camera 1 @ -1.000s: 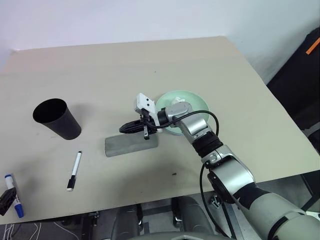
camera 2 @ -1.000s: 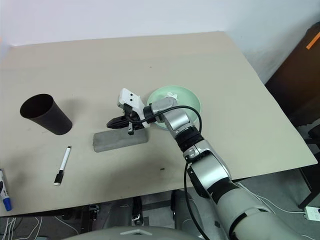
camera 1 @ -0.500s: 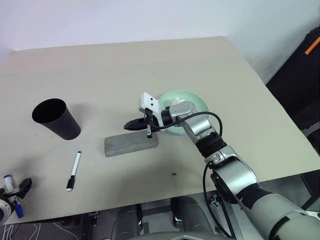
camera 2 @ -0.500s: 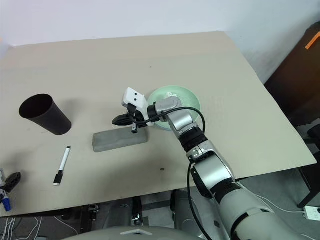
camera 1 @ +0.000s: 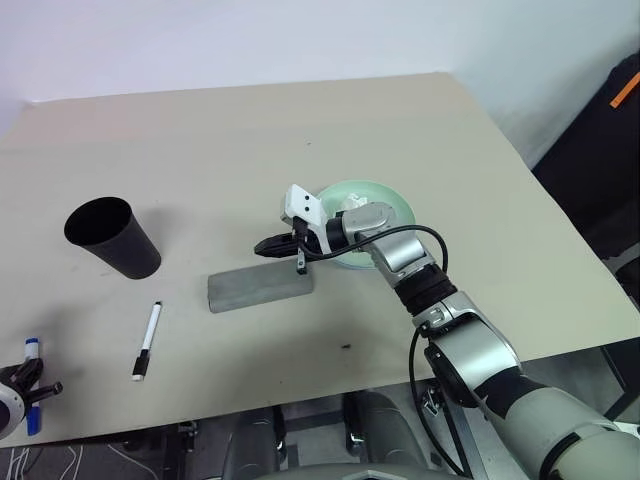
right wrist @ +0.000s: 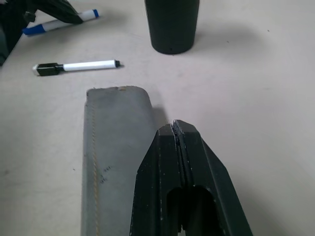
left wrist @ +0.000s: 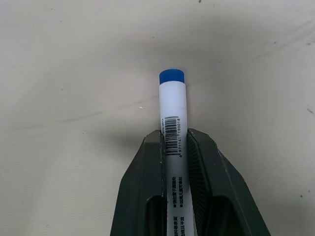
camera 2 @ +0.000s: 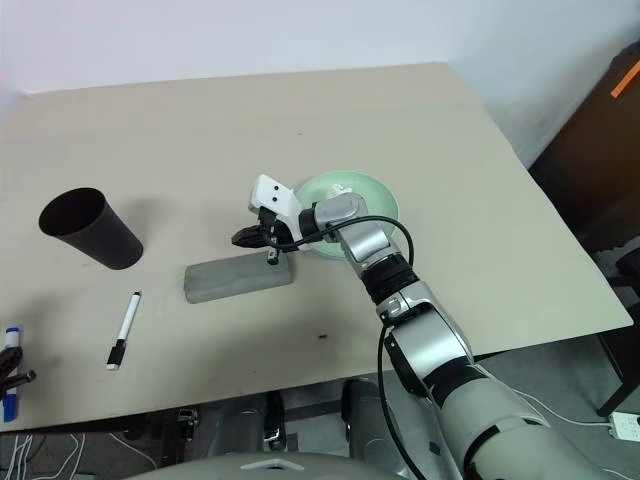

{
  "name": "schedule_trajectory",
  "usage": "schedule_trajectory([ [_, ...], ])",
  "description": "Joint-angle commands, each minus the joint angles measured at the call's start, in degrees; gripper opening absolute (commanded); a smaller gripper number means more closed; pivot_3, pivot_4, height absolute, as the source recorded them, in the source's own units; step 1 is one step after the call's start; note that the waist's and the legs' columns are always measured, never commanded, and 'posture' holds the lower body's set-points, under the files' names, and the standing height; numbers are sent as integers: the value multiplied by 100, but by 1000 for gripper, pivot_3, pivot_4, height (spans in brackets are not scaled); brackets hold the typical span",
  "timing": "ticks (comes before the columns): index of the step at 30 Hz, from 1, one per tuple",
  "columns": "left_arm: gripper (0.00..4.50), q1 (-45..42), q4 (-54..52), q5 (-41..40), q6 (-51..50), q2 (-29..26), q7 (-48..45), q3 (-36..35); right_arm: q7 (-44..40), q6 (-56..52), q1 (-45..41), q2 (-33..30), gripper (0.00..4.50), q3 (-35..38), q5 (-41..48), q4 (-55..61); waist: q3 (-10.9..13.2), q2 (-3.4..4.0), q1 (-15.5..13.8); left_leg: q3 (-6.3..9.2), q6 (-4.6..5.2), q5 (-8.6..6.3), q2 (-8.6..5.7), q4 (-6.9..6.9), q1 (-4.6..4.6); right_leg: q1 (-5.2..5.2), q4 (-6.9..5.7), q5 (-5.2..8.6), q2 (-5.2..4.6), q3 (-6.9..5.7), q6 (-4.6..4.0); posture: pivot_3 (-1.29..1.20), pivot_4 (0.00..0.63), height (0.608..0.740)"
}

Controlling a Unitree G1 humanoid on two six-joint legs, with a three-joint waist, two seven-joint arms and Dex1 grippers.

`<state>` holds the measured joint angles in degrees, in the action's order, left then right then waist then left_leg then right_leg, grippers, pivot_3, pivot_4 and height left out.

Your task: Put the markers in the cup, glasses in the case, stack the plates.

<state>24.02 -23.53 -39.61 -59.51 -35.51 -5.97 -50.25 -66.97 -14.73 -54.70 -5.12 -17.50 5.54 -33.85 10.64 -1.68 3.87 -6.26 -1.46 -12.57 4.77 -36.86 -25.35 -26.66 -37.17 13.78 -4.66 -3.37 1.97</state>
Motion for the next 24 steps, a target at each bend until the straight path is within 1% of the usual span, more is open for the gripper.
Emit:
schedule_trajectory([
  [1,279,-127,29,243,460,67,-196,140,-199,67,56,-6,0,362,480,494,0,0,-7,1,0,0,0,0,0,0,0,-2,0,-1,-3,0,150,735],
  [3,279,-210,88,404,669,97,-240,203,-219,161,132,-9,0,499,648,623,1,1,-30,-1,0,0,-1,-1,0,3,2,-5,-4,-2,-6,0,150,735],
  [7,279,-607,402,825,1616,171,-298,191,-475,-42,313,-132,0,604,977,993,0,0,-110,6,0,0,0,0,0,-13,8,-18,-5,-11,-17,0,150,735],
  [8,279,-707,457,892,1851,176,-358,181,-485,-87,332,-136,182,651,1057,1028,-2,-3,-121,7,0,0,0,0,-1,-14,8,-22,-4,-12,-19,0,150,735],
  [10,279,-830,522,996,2100,156,-419,170,-502,-183,374,-166,627,688,1161,1120,-3,-5,-128,7,0,0,1,0,-3,-7,10,-27,-2,-12,-21,0,150,735],
  [11,279,-898,577,1037,2231,131,-458,152,-512,-158,418,-200,948,672,1170,1198,-3,-4,-128,5,0,0,1,0,-3,-3,11,-28,-3,-11,-21,0,150,735],
  [17,279,-1223,679,1022,2879,76,-823,74,-454,-26,546,-353,3139,619,1151,1354,-3,-6,-132,-4,0,2,1,-7,-4,-3,18,-28,-1,-24,-18,0,150,735],
  [19,279,-1328,679,986,3064,70,-928,41,-388,-28,548,-380,3773,633,1138,1318,-3,-6,-131,-9,0,3,1,-16,-3,-2,20,-30,-3,-38,-14,0,150,735],
  [20,279,-1387,699,1001,3190,69,-967,20,-375,-34,554,-401,4198,632,1135,1309,-4,-6,-130,-14,0,3,1,-17,-3,-3,22,-35,-3,-40,-6,0,150,735],
  [21,279,-1467,725,1018,3355,85,-1002,1,-376,-34,563,-426,4464,636,1138,1306,-4,-6,-130,-19,0,3,0,-19,-3,-3,23,-38,0,-42,0,0,150,735],
  [24,279,-1693,758,987,3827,200,-1086,-23,-306,-55,541,-458,4464,709,1186,1260,-4,-7,-137,-29,1,4,-2,-23,-2,-3,22,-39,1,-42,2,0,150,735],
])
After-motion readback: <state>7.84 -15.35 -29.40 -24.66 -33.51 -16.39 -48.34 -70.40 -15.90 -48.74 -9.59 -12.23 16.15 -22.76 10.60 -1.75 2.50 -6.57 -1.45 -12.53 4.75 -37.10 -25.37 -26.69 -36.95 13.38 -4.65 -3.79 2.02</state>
